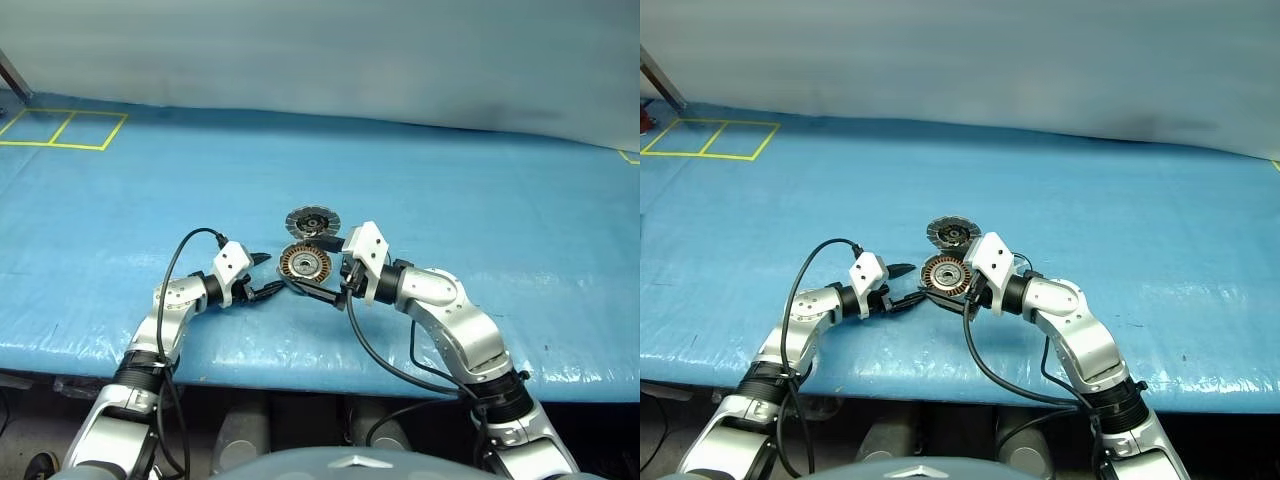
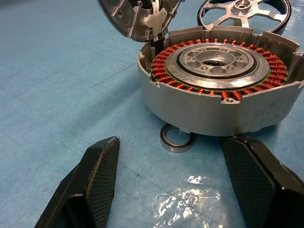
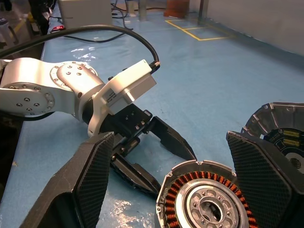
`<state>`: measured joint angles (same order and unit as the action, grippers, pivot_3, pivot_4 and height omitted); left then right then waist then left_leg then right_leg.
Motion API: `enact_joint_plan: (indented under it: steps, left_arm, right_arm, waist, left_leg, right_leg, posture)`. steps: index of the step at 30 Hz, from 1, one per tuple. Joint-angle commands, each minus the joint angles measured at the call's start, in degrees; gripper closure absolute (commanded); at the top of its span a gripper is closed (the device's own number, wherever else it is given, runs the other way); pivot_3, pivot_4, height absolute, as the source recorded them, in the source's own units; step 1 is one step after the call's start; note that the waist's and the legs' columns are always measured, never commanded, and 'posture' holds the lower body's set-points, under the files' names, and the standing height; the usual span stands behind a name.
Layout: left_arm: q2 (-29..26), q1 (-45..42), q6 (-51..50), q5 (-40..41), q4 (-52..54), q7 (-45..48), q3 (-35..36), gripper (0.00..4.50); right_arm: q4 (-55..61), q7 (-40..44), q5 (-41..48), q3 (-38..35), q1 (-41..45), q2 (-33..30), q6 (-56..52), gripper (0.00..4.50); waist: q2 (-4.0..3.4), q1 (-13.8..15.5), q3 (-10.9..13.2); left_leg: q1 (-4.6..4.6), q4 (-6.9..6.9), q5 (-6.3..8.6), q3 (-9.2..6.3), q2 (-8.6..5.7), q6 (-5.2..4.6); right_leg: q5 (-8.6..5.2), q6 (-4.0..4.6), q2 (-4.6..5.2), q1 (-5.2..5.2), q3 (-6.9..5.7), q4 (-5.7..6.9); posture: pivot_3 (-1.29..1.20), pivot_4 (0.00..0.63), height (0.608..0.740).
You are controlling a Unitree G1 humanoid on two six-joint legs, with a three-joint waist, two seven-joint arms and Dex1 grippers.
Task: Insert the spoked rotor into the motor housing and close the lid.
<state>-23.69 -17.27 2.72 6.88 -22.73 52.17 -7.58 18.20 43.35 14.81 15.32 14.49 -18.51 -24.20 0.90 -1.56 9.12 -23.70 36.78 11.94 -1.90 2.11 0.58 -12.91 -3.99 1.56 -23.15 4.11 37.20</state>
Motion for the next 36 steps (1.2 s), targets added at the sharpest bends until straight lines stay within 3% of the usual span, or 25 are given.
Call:
enact_joint_plan:
  steps: [1, 4, 7, 15, 19, 23, 25, 27, 30, 36]
  left_arm:
    - [0.12, 0.07, -0.39, -0.91, -1.29, 0.32, -0.91, 0.86]
    - [0.30, 0.02, -0.60, -0.50, -1.54, 0.68, -0.77, 1.23]
    - [0.32, 0.19, -1.36, -0.44, -1.51, 0.71, -0.74, 2.09]
    - [0.45, 0.94, -1.68, -0.28, -1.03, 0.63, -0.72, 2.09]
    - [0.33, 0.89, -1.79, -0.67, -0.81, 0.23, -0.66, 2.93]
    - [0.23, 1.13, -2.02, -0.35, -0.73, 0.53, -0.47, 2.93]
    - [0.12, 1.49, -2.11, -0.46, -0.44, 0.30, -0.44, 3.26]
    - [-0.04, 2.02, -2.64, 0.17, 0.02, 1.17, -0.44, 3.26]
    - [-0.26, 2.78, -3.25, 1.12, 0.91, 1.74, -0.01, 3.76]
    - [-1.02, 3.72, -3.46, 0.51, 2.10, 0.54, 0.47, 3.76]
  right_arm:
    - [1.08, -0.34, 0.49, -0.40, 0.92, 0.26, 1.32, 0.47]
    - [0.93, -0.44, 0.38, -0.36, 0.96, 0.28, 1.48, 0.47]
    - [0.87, -0.66, 0.06, -0.31, 1.03, 0.19, 1.63, 0.47]
    - [0.57, -1.06, -0.33, -0.30, 1.61, 0.07, 2.03, 0.47]
    - [0.25, -1.15, -0.43, -0.31, 1.93, 0.19, 2.27, 0.47]
    - [0.01, -1.22, -0.51, -0.16, 2.11, 0.13, 2.53, 0.47]
    - [-0.04, -1.28, -0.51, -0.13, 2.16, 0.15, 2.60, 0.47]
    - [-0.11, -1.33, -0.54, -0.12, 2.17, 0.22, 2.65, 0.47]
    - [-0.14, -1.37, -0.66, 0.00, 2.13, 0.27, 2.71, 0.47]
    - [-0.54, -1.33, -0.80, 0.18, 2.35, 0.52, 2.92, 0.47]
  waist:
    - [0.00, 0.00, 0.00]
    - [0.00, 0.00, 0.00]
    - [0.00, 0.00, 0.00]
    - [0.00, -0.02, 0.00]
    - [-0.01, -0.01, 0.00]
    - [-0.01, -0.02, 0.00]
    - [-0.01, -0.04, -0.01]
    - [-0.01, -0.07, -0.01]
    - [-0.01, -0.11, -0.01]
    - [-0.01, -0.40, -0.01]
  left_leg:
    - [0.00, 0.00, 0.00, 0.00, 0.00, 0.00]
    - [0.00, 0.00, 0.00, 0.00, 0.00, 0.00]
    - [0.00, 0.01, 0.00, 0.00, 0.00, 0.00]
    - [0.01, 0.01, 0.00, 0.00, 0.01, 0.00]
    - [0.00, 0.01, 0.00, 0.00, 0.01, 0.00]
    - [0.01, 0.01, 0.00, 0.00, 0.01, 0.00]
    - [0.01, 0.01, 0.00, 0.00, 0.01, 0.00]
    - [0.01, 0.01, 0.00, 0.01, 0.01, 0.00]
    - [0.01, -0.04, 0.00, 0.01, 0.01, 0.00]
    - [0.02, -0.12, 0.00, 0.01, 0.02, 0.00]
  right_leg:
    - [0.00, 0.00, 0.00, 0.00, 0.00, 0.00]
    - [0.00, 0.00, 0.00, 0.00, 0.00, 0.00]
    - [0.00, 0.00, 0.00, 0.00, 0.00, 0.00]
    - [0.00, 0.00, 0.00, 0.01, 0.00, 0.00]
    - [0.00, 0.00, 0.00, 0.01, 0.00, 0.00]
    - [0.00, 0.00, 0.00, 0.01, 0.00, 0.00]
    - [0.00, 0.00, 0.00, 0.01, 0.00, 0.00]
    - [0.00, 0.00, 0.00, 0.01, 0.00, 0.00]
    - [0.00, 0.01, 0.00, -0.01, 0.00, -0.02]
    - [-0.01, 0.02, 0.00, -0.04, 0.00, -0.03]
  posture:
    - [0.00, 0.150, 0.740]
    - [0.00, 0.150, 0.740]
    - [0.00, 0.150, 0.740]
    - [0.00, 0.150, 0.740]
    - [0.00, 0.150, 0.740]
    - [0.00, 0.150, 0.740]
    - [0.00, 0.150, 0.740]
    - [0.00, 0.150, 0.740]
    - [0.00, 0.150, 0.740]
    - [0.00, 0.150, 0.740]
